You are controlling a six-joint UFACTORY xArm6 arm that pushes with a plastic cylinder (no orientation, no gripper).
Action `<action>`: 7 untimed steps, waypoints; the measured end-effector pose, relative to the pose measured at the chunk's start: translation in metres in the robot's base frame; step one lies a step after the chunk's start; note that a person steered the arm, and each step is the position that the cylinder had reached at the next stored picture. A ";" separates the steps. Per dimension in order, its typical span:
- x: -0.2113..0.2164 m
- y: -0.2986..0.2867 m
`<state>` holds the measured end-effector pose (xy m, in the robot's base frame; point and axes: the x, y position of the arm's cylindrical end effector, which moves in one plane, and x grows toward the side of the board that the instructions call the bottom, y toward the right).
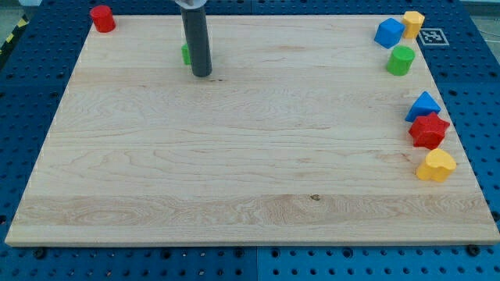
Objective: Slide the green star towards the top
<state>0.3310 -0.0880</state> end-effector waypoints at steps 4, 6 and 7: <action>0.011 -0.069; -0.042 -0.072; -0.074 -0.071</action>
